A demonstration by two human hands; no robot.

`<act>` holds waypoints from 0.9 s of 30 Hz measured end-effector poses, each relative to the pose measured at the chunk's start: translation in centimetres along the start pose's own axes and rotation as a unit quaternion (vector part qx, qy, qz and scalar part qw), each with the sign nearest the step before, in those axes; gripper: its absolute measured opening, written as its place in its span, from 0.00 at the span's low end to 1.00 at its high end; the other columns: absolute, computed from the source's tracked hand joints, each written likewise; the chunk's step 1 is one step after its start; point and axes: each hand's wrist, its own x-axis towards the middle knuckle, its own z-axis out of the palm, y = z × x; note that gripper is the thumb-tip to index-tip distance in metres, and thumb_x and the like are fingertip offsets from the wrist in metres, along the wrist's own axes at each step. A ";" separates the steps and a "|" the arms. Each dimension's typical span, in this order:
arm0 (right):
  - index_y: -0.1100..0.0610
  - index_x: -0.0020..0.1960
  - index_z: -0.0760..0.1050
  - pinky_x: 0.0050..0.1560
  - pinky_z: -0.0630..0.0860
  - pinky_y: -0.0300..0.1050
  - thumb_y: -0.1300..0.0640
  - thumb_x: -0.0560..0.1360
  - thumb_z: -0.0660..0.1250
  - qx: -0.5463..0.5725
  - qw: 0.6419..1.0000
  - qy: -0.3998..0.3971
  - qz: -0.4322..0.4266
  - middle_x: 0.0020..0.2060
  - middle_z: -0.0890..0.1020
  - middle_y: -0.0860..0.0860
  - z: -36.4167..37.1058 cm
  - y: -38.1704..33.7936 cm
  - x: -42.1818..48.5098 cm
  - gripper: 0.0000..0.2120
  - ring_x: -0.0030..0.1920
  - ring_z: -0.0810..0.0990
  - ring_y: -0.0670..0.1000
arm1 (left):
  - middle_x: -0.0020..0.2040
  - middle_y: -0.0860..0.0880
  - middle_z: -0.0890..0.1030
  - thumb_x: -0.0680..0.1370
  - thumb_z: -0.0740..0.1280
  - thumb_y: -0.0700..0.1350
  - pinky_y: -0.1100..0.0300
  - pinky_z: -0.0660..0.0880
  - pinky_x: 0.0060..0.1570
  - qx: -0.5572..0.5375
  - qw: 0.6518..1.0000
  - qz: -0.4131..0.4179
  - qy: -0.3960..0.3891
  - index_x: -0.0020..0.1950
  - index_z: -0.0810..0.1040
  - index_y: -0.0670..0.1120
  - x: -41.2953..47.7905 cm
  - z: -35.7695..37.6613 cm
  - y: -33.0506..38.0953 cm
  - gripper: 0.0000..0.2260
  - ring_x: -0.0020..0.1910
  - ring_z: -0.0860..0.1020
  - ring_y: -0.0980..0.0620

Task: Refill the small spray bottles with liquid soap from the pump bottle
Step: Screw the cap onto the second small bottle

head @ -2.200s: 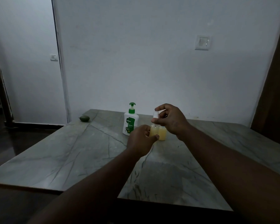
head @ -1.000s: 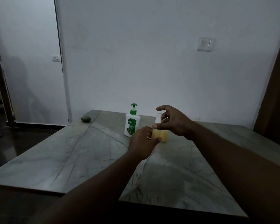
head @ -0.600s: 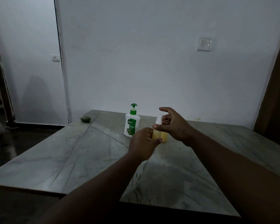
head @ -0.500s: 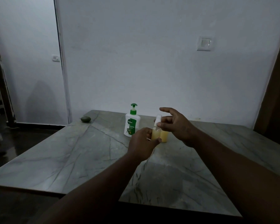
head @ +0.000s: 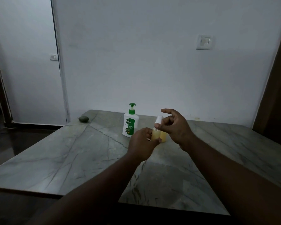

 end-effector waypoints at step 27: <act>0.52 0.63 0.80 0.57 0.84 0.51 0.64 0.73 0.77 0.039 0.999 0.019 -0.011 0.48 0.86 0.58 -1.3 0.6 -0.8 0.20 0.49 0.86 0.56 | 0.45 0.56 0.83 0.74 0.78 0.55 0.60 0.76 0.41 -0.010 1.000 0.010 -0.004 0.54 0.82 0.52 0.1 2.1 0.2 0.14 0.42 0.80 0.60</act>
